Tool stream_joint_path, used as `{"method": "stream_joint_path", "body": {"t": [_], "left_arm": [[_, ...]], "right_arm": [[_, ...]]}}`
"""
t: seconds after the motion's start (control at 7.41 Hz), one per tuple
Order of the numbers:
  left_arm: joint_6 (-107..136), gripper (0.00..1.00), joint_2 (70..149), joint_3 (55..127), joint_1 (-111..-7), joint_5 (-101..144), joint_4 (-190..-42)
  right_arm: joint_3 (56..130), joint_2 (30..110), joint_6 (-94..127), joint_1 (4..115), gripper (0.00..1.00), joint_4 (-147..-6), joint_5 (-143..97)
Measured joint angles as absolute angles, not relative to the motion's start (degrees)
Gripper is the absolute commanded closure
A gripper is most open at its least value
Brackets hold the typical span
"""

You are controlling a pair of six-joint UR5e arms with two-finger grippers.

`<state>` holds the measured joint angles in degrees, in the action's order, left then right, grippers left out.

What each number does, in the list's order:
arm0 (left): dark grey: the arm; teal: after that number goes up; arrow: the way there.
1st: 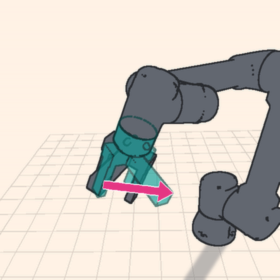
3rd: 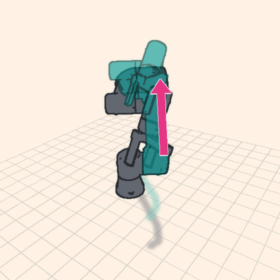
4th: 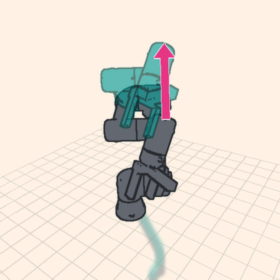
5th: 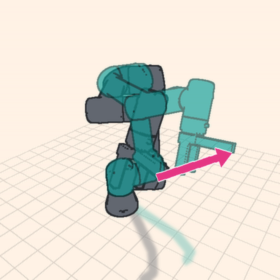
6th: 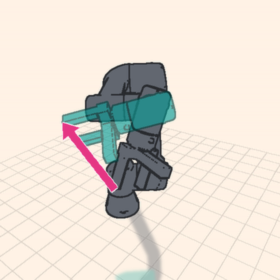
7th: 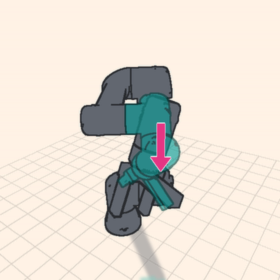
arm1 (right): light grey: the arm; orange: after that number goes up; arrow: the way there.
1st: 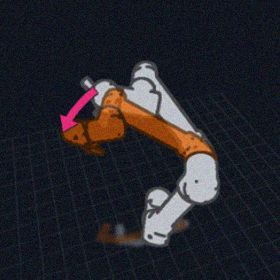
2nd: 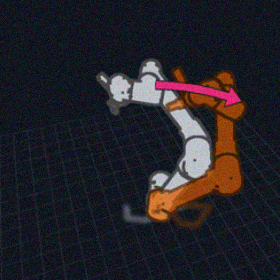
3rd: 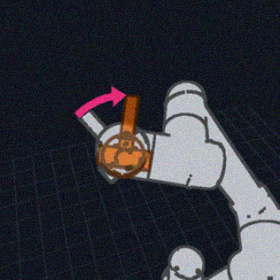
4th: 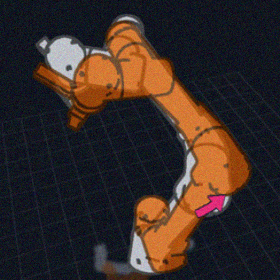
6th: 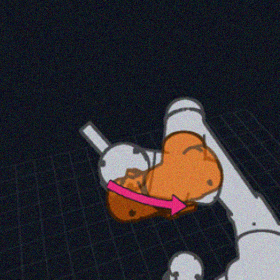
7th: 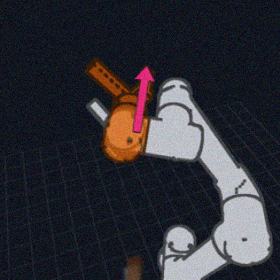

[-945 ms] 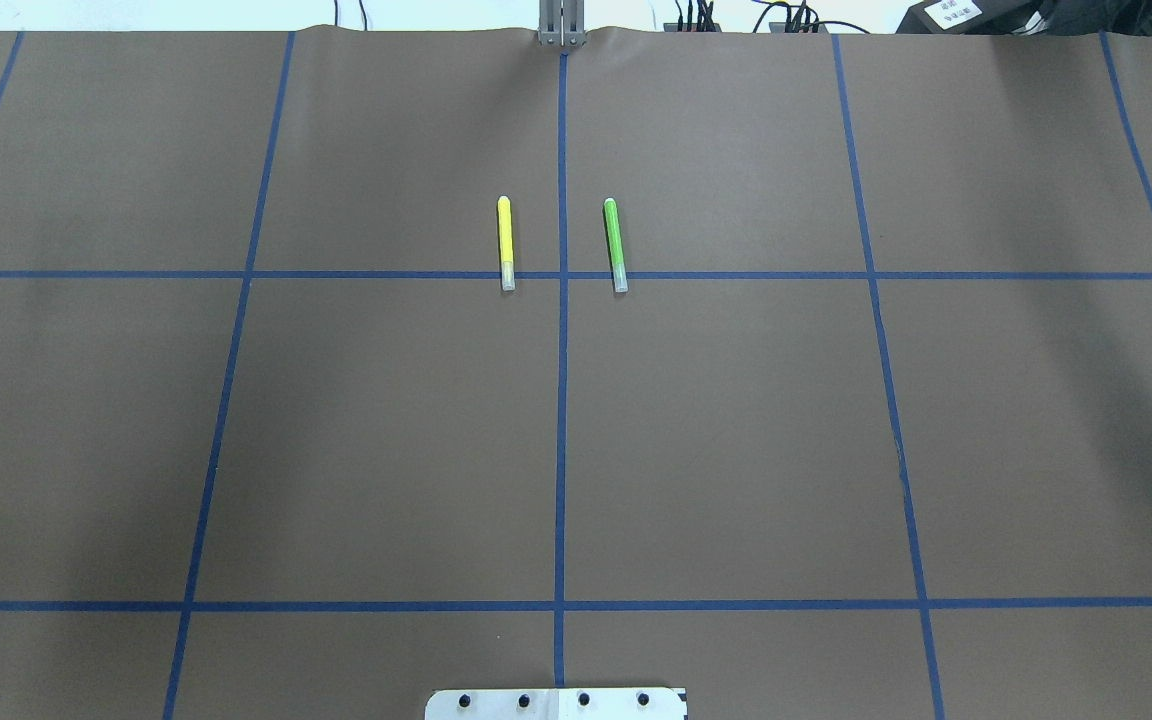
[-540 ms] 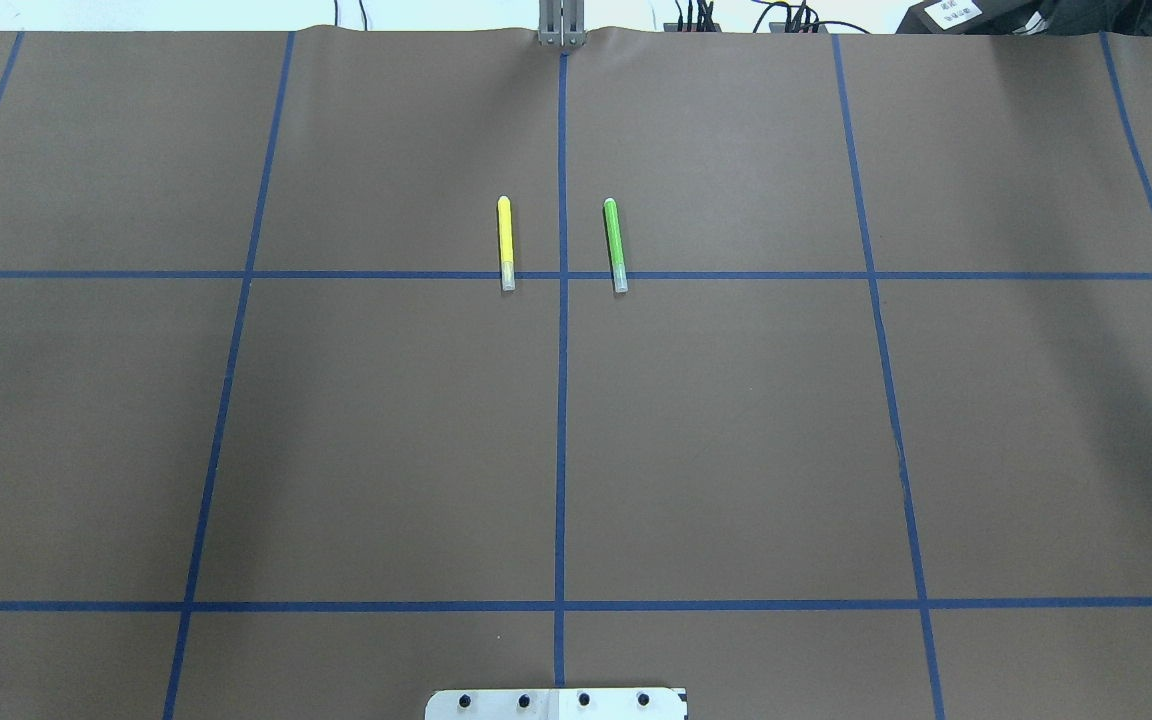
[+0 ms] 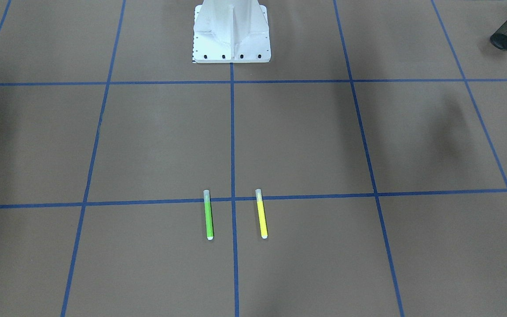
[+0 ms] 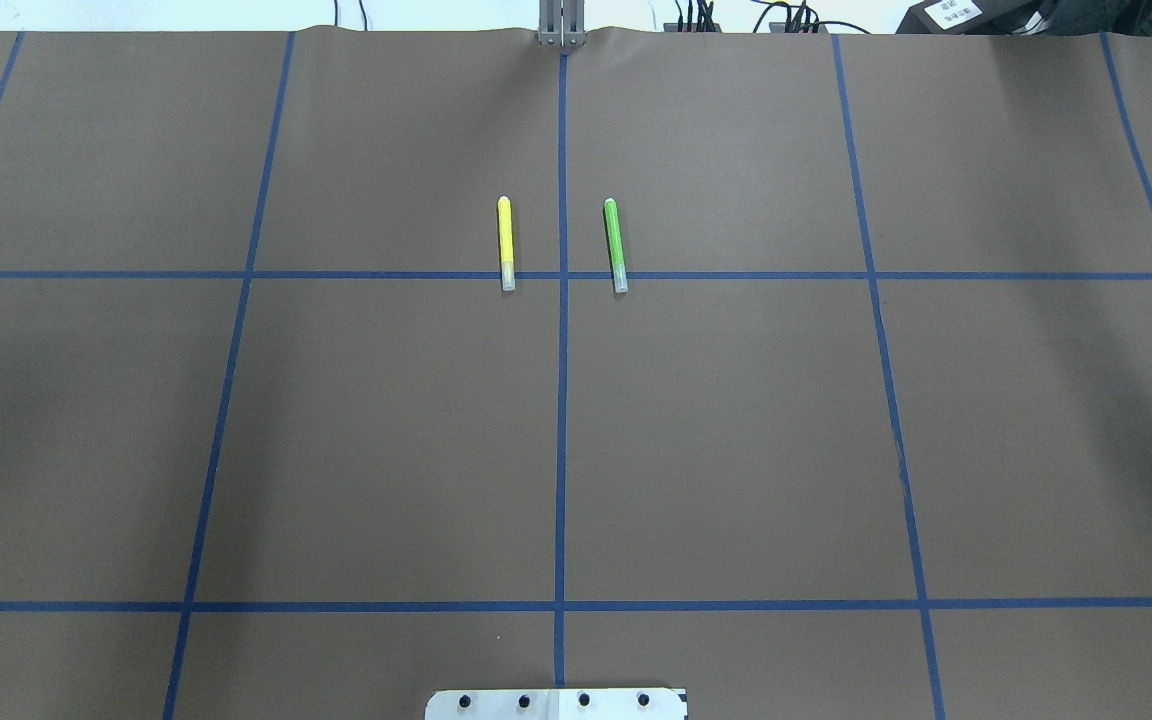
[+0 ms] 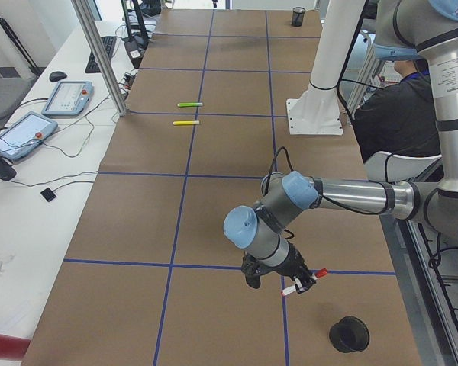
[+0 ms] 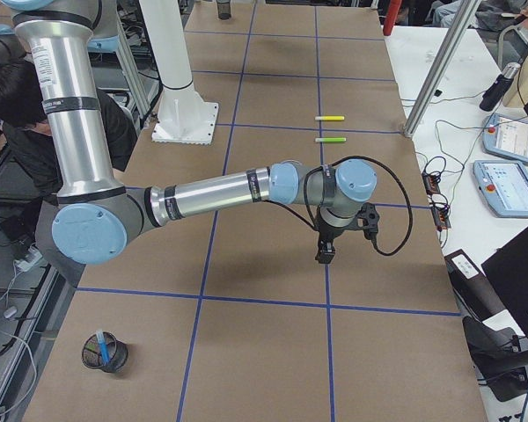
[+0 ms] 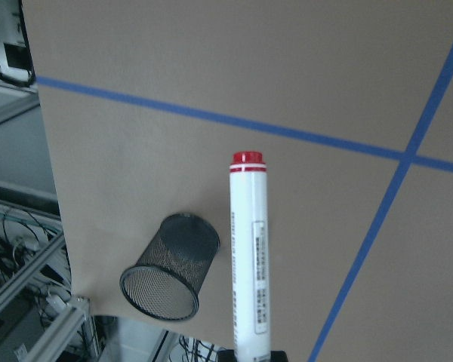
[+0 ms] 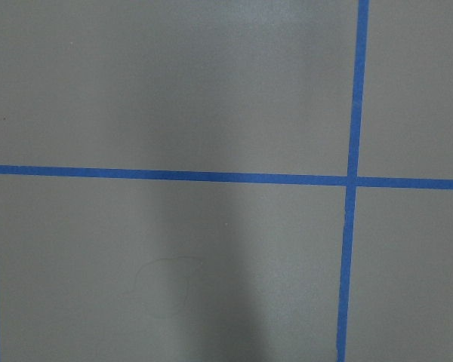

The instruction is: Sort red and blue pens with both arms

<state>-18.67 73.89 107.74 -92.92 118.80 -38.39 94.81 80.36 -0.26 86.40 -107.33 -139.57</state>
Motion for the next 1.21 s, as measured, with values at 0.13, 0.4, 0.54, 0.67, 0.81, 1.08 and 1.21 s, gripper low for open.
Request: {"method": "stream_joint_path", "body": {"t": [0.13,0.4,0.54,0.67,0.81,1.08,1.21], "left_arm": [[-19.62,1.0,73.44,104.92,-93.37,118.81,-37.09],[-24.24,1.0,73.55,96.74,-95.38,118.81,-36.65],[-26.7,1.0,73.77,93.51,-96.34,118.75,-36.69],[-28.22,1.0,73.74,91.46,-96.94,118.67,-36.72],[-29.22,1.0,73.7,89.78,-97.19,118.61,-36.73],[-30.14,1.0,73.57,87.85,-97.73,118.41,-36.7],[-30.51,1.0,73.55,87.06,-98.22,118.3,-36.74]], "right_arm": [[95.03,80.35,-0.15,86.4,0.0,-107.32,-139.59],[95.22,80.35,1.03,86.4,0.0,-107.35,-141.37],[95.22,80.38,2.67,86.37,0.0,-107.21,-142.75],[95.05,80.41,3.55,86.28,0.0,-106.67,-143.4],[94.71,80.46,3.79,86.18,0.0,-105.77,-143.44],[94.22,80.95,3.64,86.08,0.0,-104.18,-142.88],[94.19,81.31,3.59,86.05,0.0,-103.81,-142.81]]}}
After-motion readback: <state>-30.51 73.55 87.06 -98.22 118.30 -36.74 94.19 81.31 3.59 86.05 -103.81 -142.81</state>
